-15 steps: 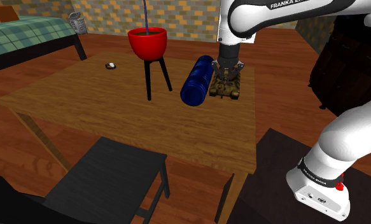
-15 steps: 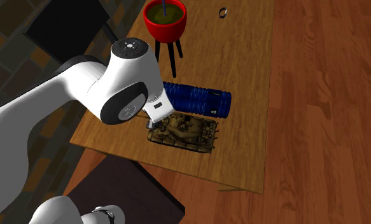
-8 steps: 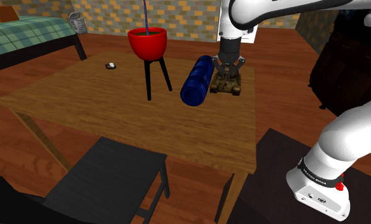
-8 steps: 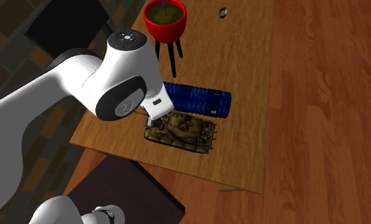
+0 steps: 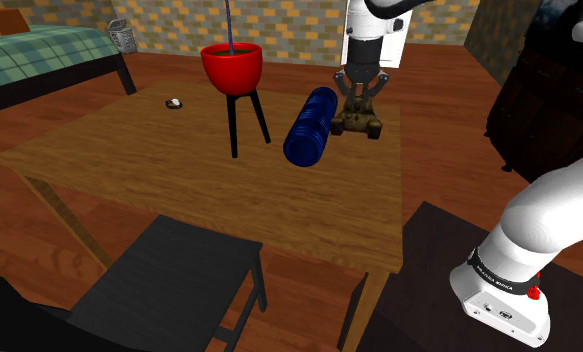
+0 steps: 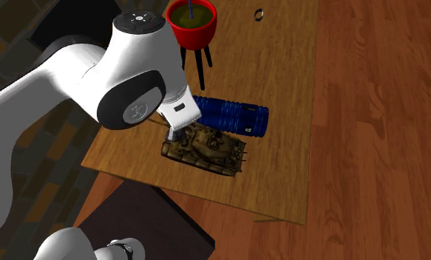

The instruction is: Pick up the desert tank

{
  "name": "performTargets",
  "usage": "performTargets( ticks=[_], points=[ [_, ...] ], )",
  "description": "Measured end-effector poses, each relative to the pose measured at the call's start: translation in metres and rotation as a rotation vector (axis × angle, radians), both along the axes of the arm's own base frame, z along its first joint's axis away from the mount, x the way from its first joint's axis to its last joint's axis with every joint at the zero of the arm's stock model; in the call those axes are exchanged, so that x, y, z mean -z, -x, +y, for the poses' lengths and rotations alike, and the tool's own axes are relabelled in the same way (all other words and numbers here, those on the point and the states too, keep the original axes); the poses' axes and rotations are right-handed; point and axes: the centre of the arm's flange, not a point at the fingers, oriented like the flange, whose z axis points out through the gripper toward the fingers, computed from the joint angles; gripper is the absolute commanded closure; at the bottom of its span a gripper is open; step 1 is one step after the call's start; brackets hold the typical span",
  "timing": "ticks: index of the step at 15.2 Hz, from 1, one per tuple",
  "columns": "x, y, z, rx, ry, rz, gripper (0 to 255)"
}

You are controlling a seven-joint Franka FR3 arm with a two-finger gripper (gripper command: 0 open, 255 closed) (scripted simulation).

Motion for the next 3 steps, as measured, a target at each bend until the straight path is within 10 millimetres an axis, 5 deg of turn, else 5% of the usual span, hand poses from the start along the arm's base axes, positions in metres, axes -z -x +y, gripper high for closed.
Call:
performTargets(
  ticks=[3],
  points=[
    [-0.0137,0.0013,0.0,0.0,0.0,0.0,255]
  ],
)
